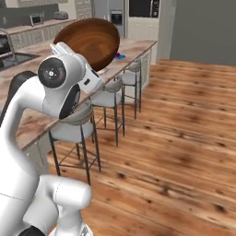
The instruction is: Take the smaller bowl and place it next to the appetizer plate on the dining counter , and place the larger bowl next to the plate with cooked food.
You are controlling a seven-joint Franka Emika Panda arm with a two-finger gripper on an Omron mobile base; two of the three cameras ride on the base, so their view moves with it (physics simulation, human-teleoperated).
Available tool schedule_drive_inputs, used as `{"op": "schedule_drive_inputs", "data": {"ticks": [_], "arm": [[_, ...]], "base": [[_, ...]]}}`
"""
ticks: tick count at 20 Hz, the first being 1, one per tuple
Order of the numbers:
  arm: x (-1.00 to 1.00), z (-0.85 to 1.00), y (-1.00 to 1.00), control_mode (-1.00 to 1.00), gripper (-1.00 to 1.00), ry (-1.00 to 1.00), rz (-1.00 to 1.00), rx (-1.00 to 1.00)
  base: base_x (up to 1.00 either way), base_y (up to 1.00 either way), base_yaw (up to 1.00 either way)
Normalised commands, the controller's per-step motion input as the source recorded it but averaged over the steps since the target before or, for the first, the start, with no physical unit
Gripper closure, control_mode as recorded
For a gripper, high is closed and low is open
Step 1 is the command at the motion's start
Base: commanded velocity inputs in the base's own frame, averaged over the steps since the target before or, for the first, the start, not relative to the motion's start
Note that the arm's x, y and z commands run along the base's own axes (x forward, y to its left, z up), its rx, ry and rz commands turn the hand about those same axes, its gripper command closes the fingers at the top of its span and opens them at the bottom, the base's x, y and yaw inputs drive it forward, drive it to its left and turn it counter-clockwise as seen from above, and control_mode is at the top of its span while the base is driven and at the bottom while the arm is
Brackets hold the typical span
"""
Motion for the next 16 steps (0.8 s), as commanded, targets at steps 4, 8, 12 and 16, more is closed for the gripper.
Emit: {"op": "schedule_drive_inputs", "data": {"ticks": [4, 8, 12, 16], "arm": [[0.0, 0.0, 0.0, 1.0, 1.0, 0.0, 0.0, 0.0], [0.0, 0.0, 0.0, 1.0, 1.0, 0.0, 0.0, 0.0], [0.0, 0.0, 0.0, 1.0, 1.0, 0.0, 0.0, 0.0], [0.0, 0.0, 0.0, 1.0, 1.0, 0.0, 0.0, 0.0]], "base": [[1.0, -0.59, 0.0], [1.0, -0.66, 0.0], [1.0, -0.56, 0.04], [1.0, -0.37, 0.22]]}}
